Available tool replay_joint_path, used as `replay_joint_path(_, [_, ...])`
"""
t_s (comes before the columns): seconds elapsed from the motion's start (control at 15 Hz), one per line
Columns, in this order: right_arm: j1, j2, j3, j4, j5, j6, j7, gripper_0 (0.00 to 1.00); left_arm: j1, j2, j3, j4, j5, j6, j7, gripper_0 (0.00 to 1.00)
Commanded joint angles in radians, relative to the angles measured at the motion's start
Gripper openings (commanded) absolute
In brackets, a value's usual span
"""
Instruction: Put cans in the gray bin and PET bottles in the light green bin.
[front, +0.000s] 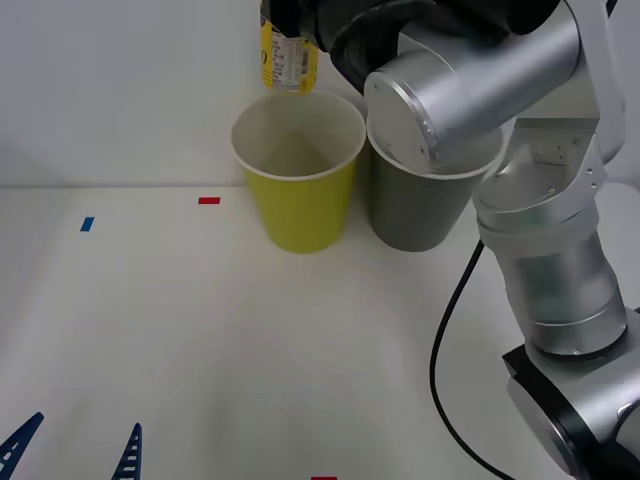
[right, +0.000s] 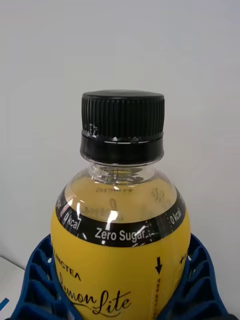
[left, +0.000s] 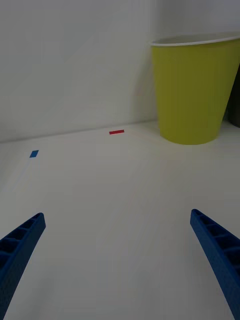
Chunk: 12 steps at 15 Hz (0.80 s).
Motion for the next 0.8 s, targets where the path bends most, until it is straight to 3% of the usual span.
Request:
replay_joint_path(0.07, [-0.024, 0.003, 0.014, 0.142, 0.0, -0.152, -0.004, 0.0, 0.0, 0.0, 0.0, 0.0, 0.0, 0.0, 0.0, 1.0])
replay_joint_path(0.27, [-0.024, -0.001, 0.025, 0.24, 0.0, -0.273, 0.003, 0.0, 0.0, 0.0, 0.0, 0.0, 0.0, 0.0, 0.0, 1.0])
replay_joint_path(0.8, [-0.024, -0.035, 0.04, 0.254, 0.0, -0.284, -0.001, 0.0, 0.0, 0.0, 0.0, 0.0, 0.0, 0.0, 0.0, 1.0])
